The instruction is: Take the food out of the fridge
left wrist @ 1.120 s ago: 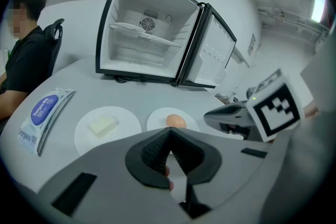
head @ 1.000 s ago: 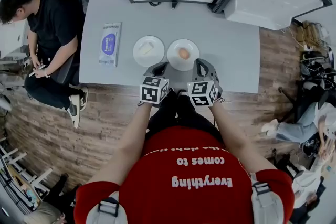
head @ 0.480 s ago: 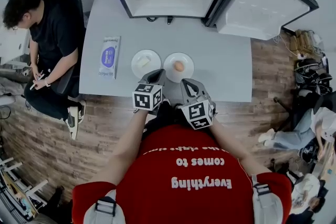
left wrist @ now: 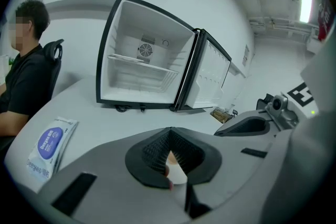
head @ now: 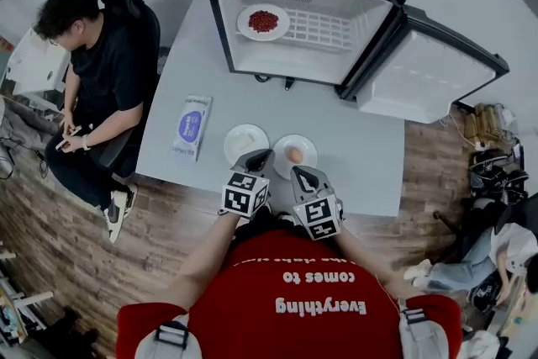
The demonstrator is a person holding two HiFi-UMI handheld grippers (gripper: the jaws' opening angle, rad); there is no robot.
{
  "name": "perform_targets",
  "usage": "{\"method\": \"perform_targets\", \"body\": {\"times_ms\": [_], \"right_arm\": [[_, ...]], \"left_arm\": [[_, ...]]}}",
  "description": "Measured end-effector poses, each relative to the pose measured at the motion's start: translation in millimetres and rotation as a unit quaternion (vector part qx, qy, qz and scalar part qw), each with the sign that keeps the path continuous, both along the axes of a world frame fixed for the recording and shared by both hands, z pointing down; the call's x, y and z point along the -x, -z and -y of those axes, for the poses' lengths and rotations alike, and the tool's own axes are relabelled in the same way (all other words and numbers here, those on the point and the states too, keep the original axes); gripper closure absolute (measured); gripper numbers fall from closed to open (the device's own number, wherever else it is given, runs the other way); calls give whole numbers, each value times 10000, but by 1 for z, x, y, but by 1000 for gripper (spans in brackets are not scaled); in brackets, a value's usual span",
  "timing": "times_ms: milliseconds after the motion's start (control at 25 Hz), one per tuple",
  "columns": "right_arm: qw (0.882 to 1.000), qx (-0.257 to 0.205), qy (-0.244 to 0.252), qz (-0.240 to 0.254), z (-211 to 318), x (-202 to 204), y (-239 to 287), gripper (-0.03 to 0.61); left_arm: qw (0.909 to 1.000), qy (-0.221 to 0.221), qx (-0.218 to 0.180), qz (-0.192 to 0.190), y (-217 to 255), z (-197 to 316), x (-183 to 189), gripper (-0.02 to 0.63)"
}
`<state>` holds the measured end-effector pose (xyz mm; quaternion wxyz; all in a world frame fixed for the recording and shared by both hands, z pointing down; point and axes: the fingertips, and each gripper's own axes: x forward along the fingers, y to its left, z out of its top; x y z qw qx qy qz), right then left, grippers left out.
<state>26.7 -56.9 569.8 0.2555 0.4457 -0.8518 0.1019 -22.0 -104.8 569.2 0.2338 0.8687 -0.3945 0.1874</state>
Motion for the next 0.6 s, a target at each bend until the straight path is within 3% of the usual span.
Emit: {"method": "perform_targets", "body": {"times_ms": [80, 160, 240, 480, 600], "right_arm": [[9969, 224, -36, 758, 10, 6, 11, 566], [9830, 512, -95, 1761, 27, 12, 30, 566], [9668, 674, -114, 2461, 50, 19, 53, 566], [9292, 623, 9, 3644, 118, 41, 121, 566], [9156, 562, 18, 3981, 149, 48, 142, 566]], "left_arm": [[9999, 54, -94, 11, 7, 6, 6, 615], [9997, 158, -201, 1, 15, 14, 14, 615], [9990, 281, -336, -43, 26, 24, 22, 615], [9963, 533, -656, -139, 55, 51, 47, 615], [9949, 671, -717, -244, 65, 63, 57, 615]]}}
